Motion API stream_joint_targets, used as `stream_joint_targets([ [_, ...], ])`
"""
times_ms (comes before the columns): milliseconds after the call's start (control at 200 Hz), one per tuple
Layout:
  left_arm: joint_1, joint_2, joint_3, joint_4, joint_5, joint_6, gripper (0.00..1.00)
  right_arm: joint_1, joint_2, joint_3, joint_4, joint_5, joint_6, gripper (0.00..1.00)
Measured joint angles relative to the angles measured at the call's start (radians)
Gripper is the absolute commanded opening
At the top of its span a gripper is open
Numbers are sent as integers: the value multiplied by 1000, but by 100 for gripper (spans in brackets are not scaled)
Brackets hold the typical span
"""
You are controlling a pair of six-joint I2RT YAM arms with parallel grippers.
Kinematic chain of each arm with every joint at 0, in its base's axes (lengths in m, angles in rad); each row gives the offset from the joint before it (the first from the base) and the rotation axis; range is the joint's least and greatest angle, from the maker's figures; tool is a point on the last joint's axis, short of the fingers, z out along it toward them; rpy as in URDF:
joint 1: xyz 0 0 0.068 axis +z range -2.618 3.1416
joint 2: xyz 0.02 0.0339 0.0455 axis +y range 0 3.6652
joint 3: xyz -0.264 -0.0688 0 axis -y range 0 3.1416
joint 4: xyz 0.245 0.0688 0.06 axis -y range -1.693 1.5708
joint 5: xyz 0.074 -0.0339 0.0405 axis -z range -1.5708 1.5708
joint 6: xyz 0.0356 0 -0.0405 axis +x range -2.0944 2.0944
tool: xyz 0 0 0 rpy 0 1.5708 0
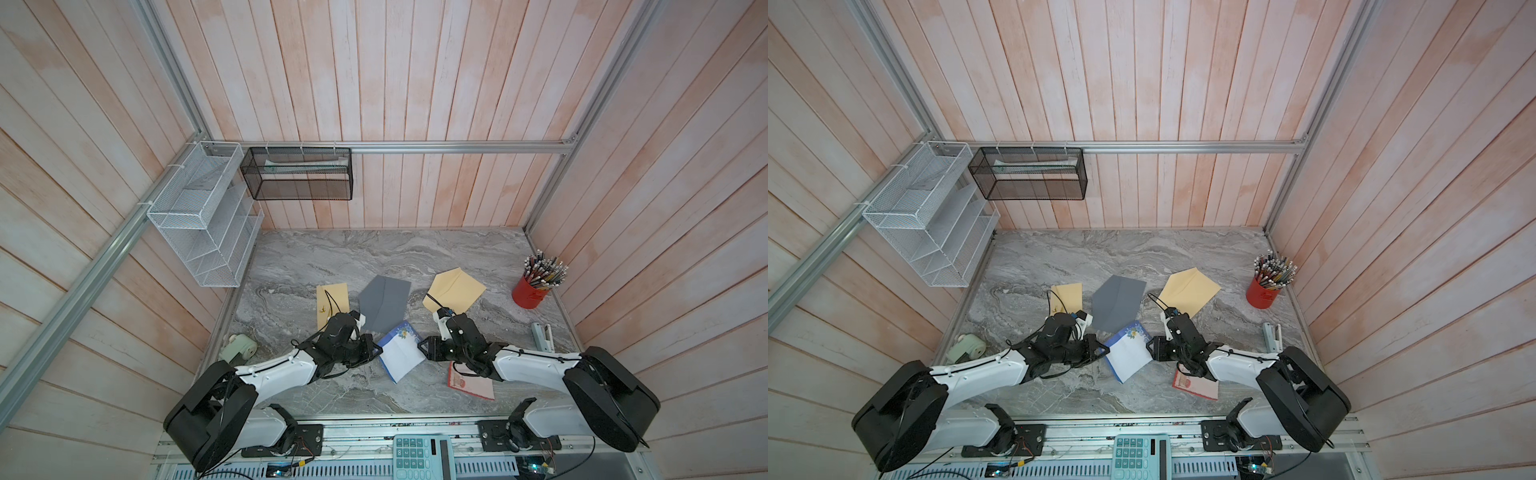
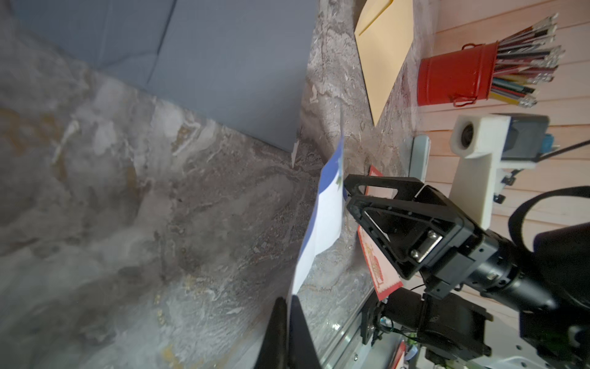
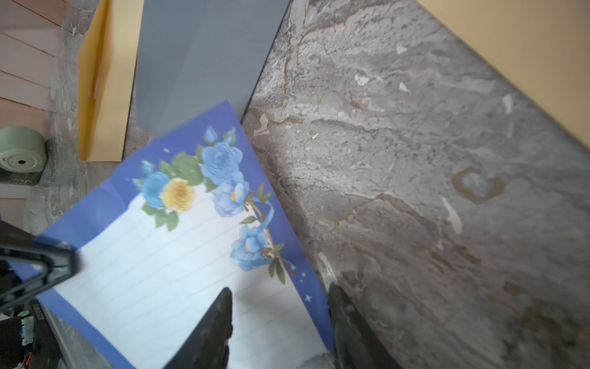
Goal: Fold the letter paper in half and place it into the envelope
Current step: Pick up the letter paper from the center of the board, then place the letter paper at the center of the board.
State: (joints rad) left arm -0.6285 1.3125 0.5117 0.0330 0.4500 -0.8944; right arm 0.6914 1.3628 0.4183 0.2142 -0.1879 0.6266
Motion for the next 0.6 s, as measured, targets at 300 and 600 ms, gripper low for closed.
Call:
stream_joint_targets([
  [300, 84, 52, 151, -284, 14, 220, 0, 58, 1, 103, -92, 10, -32, 51],
  [600, 105, 117, 225, -436, 10, 336, 4, 99, -11, 171, -165, 37, -66, 45],
])
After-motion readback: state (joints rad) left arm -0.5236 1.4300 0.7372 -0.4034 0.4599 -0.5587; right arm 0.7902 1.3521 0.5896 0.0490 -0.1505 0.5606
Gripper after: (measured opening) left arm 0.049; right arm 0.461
